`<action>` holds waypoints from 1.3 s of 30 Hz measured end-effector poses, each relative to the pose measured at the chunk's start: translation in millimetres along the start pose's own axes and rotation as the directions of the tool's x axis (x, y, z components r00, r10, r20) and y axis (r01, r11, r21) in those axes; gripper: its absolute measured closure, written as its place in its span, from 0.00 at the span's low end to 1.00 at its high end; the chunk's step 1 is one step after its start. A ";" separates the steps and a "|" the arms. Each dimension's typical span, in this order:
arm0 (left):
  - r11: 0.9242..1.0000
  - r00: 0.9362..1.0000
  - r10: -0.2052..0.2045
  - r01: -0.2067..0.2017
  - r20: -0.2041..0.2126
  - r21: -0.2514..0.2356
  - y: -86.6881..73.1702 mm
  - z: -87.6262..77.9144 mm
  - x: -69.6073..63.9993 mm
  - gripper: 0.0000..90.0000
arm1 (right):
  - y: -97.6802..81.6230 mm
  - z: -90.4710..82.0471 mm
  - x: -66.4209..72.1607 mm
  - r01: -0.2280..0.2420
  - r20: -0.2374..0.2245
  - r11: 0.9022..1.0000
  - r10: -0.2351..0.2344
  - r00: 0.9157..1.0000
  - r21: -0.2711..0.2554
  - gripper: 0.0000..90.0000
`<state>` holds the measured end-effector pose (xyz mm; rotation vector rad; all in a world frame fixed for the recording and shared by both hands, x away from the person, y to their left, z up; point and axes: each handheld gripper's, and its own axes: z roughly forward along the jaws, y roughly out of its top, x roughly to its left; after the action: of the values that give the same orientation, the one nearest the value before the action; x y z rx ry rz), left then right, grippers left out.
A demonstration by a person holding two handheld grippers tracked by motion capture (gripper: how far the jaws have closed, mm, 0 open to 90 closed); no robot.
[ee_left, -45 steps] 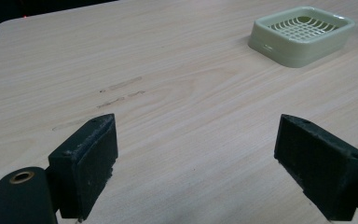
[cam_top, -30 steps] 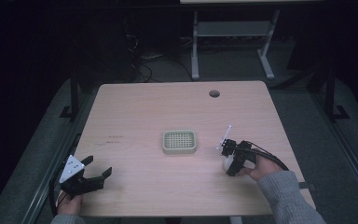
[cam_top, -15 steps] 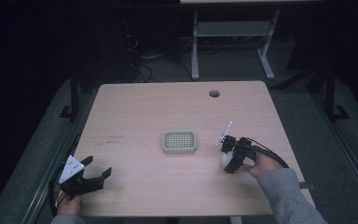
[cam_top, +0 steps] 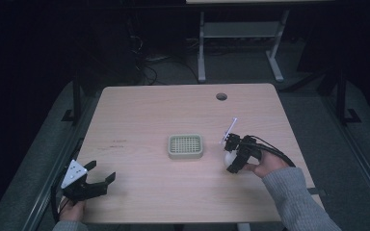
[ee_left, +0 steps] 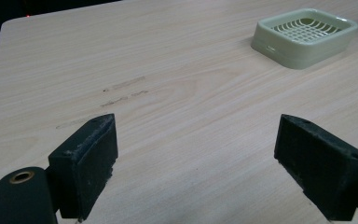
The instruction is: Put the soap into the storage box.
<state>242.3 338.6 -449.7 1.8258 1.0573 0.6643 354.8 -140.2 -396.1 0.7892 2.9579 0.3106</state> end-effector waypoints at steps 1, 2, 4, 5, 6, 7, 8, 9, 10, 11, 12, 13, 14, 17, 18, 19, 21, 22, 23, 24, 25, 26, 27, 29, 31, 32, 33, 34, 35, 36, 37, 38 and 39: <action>1.000 1.000 0.000 0.000 0.000 0.000 0.0 0.0 0.0 0.14 | 1.7 -0.8 -0.2 0.004 -0.001 1.000 -0.004 1.000 -0.005 0.26; 1.000 1.000 -0.001 0.001 -0.001 0.000 0.0 -0.3 0.1 0.14 | 3.2 -1.9 -0.3 0.006 -0.002 1.000 -0.006 1.000 -0.007 0.26; 1.000 1.000 -0.001 0.001 0.000 0.000 0.0 -0.4 0.3 0.14 | 6.1 -3.2 -0.3 0.005 -0.008 1.000 -0.005 1.000 -0.010 0.26; 1.000 1.000 -0.003 0.003 0.001 -0.001 0.0 -0.3 0.0 0.14 | 7.5 -3.3 -0.2 0.004 -0.010 1.000 -0.004 1.000 -0.012 0.26; 1.000 1.000 -0.001 0.001 0.002 0.000 0.1 -0.3 0.0 0.14 | 8.8 -3.3 -0.5 0.005 -0.012 1.000 -0.006 1.000 -0.010 0.26; 1.000 1.000 -0.001 0.001 0.002 0.000 0.1 -0.3 0.0 0.14 | 10.1 -3.3 -0.1 0.006 -0.012 1.000 -0.006 1.000 -0.010 0.26; 1.000 1.000 0.000 0.000 0.001 0.000 0.4 -0.5 -0.1 0.14 | 11.3 -3.6 0.1 0.008 -0.012 1.000 -0.008 1.000 -0.010 0.26; 1.000 1.000 0.000 0.000 0.001 0.000 0.4 -0.5 -0.1 0.14 | 11.3 -3.6 0.1 0.008 -0.012 1.000 -0.008 1.000 -0.010 0.26; 1.000 1.000 -0.001 0.001 -0.001 -0.007 0.4 -0.5 0.0 0.14 | 13.9 -4.8 0.5 0.009 -0.015 1.000 -0.009 1.000 -0.014 0.26; 1.000 1.000 -0.001 0.001 -0.001 -0.007 0.4 -0.5 0.0 0.14 | 13.9 -4.8 0.5 0.009 -0.015 1.000 -0.009 1.000 -0.014 0.26; 1.000 1.000 0.000 0.000 -0.002 -0.006 0.3 -0.7 0.6 0.14 | 16.9 -5.8 1.0 0.013 -0.014 1.000 -0.014 1.000 -0.015 0.26; 1.000 1.000 0.000 0.000 -0.002 -0.006 0.3 -0.7 0.6 0.14 | 16.9 -5.8 1.0 0.013 -0.014 1.000 -0.014 1.000 -0.015 0.26; 1.000 1.000 0.001 -0.001 -0.003 -0.006 0.4 -0.8 0.8 0.14 | 19.9 -6.5 1.2 0.021 -0.012 1.000 -0.021 1.000 -0.013 0.26; 1.000 1.000 0.001 -0.001 -0.003 -0.006 0.4 -0.7 0.6 0.14 | 22.4 -7.3 1.6 0.024 -0.014 1.000 -0.024 1.000 -0.013 0.26; 1.000 1.000 -0.001 0.001 -0.002 -0.006 0.5 -0.4 0.2 0.14 | 24.7 -7.2 1.9 0.030 -0.013 1.000 -0.030 0.999 -0.008 0.26; 1.000 1.000 -0.003 0.003 -0.002 -0.005 0.5 -0.3 0.1 0.14 | 25.8 -7.1 2.0 0.032 -0.012 0.999 -0.032 0.999 -0.006 0.26; 1.000 1.000 -0.004 0.004 -0.001 -0.004 0.4 -0.3 -0.2 0.14 | 26.8 -7.0 2.1 0.035 -0.011 0.999 -0.036 0.999 -0.007 0.26; 1.000 1.000 0.000 0.000 -0.001 0.002 0.3 -0.5 -0.1 0.14 | 27.8 -7.2 2.6 0.033 -0.016 0.999 -0.033 0.999 -0.009 0.26; 1.000 1.000 -0.001 0.001 0.000 0.003 0.1 -0.2 -0.2 0.14 | 29.6 -7.2 2.2 0.038 -0.015 0.999 -0.038 0.999 -0.010 0.26; 1.000 1.000 -0.002 0.002 0.000 0.002 0.0 0.0 -0.2 0.14 | 29.6 -7.2 2.2 0.038 -0.015 0.999 -0.038 0.999 -0.010 0.26; 1.000 1.000 -0.002 0.002 0.000 0.001 0.1 -0.1 0.0 0.14 | 30.7 -7.3 2.3 0.039 -0.017 0.999 -0.040 0.999 -0.009 0.26; 1.000 1.000 -0.003 0.003 -0.001 -0.002 0.1 -0.4 0.3 0.14 | 33.2 -7.0 2.5 0.043 -0.019 0.999 -0.043 0.999 -0.009 0.26; 1.000 1.000 -0.004 0.004 -0.001 -0.003 0.1 -0.5 0.4 0.14 | 34.4 -7.1 2.2 0.046 -0.022 0.999 -0.046 0.999 -0.007 0.26; 1.000 1.000 -0.003 0.003 -0.002 -0.001 0.0 -0.6 0.5 0.14 | 35.6 -7.4 2.5 0.045 -0.022 0.999 -0.045 0.999 -0.007 0.26; 1.000 1.000 -0.003 0.003 -0.003 0.000 0.1 -0.4 0.5 0.14 | 39.7 -7.9 1.7 0.050 -0.028 0.999 -0.051 0.998 -0.010 0.26; 1.000 1.000 -0.002 0.002 -0.004 -0.004 0.3 -0.7 0.3 0.14 | 41.3 -8.3 1.4 0.053 -0.028 0.999 -0.053 0.998 -0.012 0.26; 1.000 1.000 -0.002 0.002 -0.004 -0.004 0.3 -0.7 0.3 0.14 | 41.3 -8.3 1.4 0.053 -0.028 0.999 -0.053 0.998 -0.012 0.26; 1.000 1.000 -0.003 0.003 -0.003 -0.003 0.1 -0.6 0.6 0.14 | 44.1 -9.4 0.7 0.050 -0.035 0.999 -0.051 0.998 -0.019 0.26; 1.000 1.000 -0.004 0.004 -0.004 0.000 -0.2 -0.9 0.8 0.14 | 45.6 -10.0 0.7 0.051 -0.034 0.998 -0.051 0.998 -0.021 0.26; 1.000 1.000 -0.005 0.005 -0.004 0.001 -0.4 -1.1 0.9 0.14 | 47.2 -10.5 0.2 0.057 -0.034 0.998 -0.057 0.998 -0.021 0.26; 1.000 1.000 -0.005 0.005 -0.004 0.001 -0.4 -1.1 0.9 0.14 | 47.2 -10.5 0.2 0.057 -0.034 0.998 -0.057 0.998 -0.021 0.26; 1.000 1.000 -0.008 0.008 -0.007 -0.004 -0.6 -1.8 1.2 0.14 | 50.8 -11.3 0.2 0.058 -0.035 0.998 -0.058 0.998 -0.024 0.26; 1.000 1.000 -0.006 0.006 -0.007 -0.007 -0.6 -1.9 1.4 0.14 | 52.6 -11.8 -0.1 0.059 -0.042 0.998 -0.060 0.997 -0.027 0.26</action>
<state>241.2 340.7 -449.3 1.8148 1.0642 0.6704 379.1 -97.7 -373.4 0.6989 3.0033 0.3661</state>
